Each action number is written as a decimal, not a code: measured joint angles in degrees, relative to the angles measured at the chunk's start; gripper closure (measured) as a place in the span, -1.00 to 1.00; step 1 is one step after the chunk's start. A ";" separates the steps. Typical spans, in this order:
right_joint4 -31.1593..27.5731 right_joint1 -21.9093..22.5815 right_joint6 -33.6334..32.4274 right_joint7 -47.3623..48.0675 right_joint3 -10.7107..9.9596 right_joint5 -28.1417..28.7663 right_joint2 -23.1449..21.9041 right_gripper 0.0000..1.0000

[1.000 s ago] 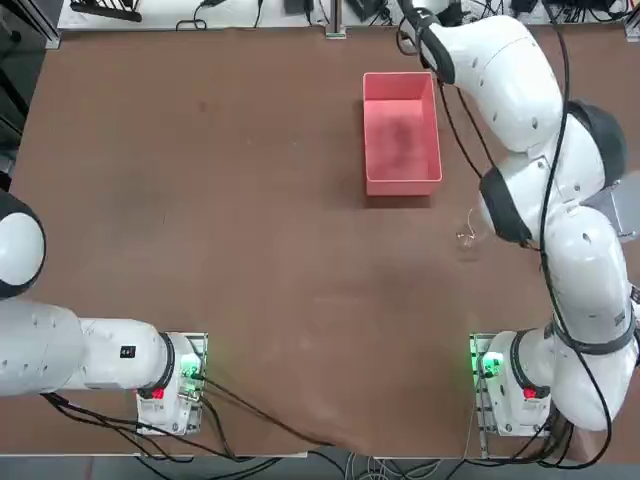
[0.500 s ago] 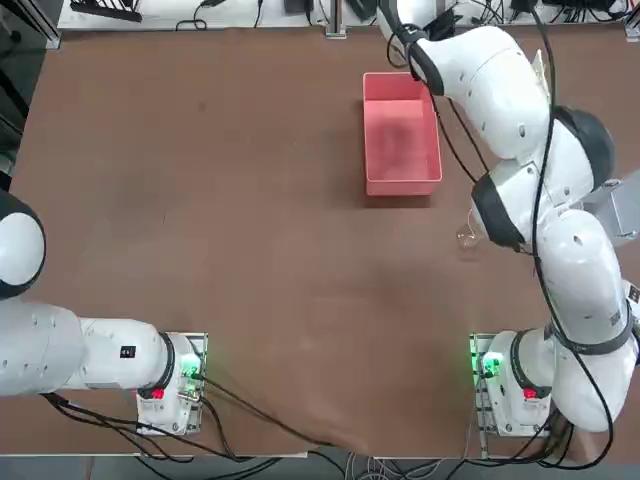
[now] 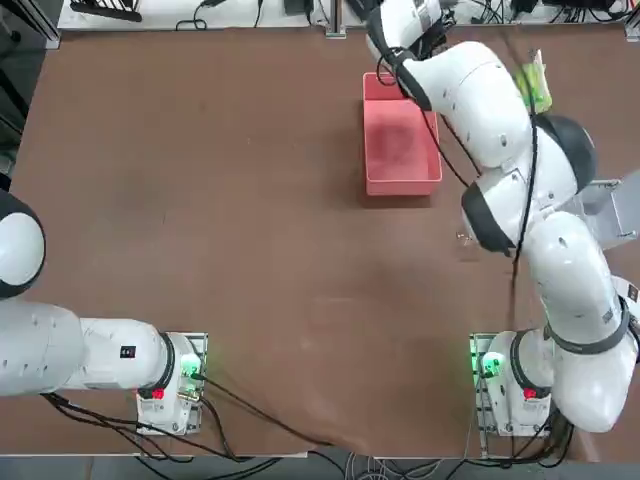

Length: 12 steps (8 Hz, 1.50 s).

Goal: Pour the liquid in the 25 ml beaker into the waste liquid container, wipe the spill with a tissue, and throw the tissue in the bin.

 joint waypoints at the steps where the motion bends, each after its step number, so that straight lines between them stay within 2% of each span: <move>1: 0.52 0.30 0.01 0.09 0.00 -1.03 0.98 0.07; 12: 1.34 2.62 0.02 0.68 -0.02 -7.21 3.50 0.07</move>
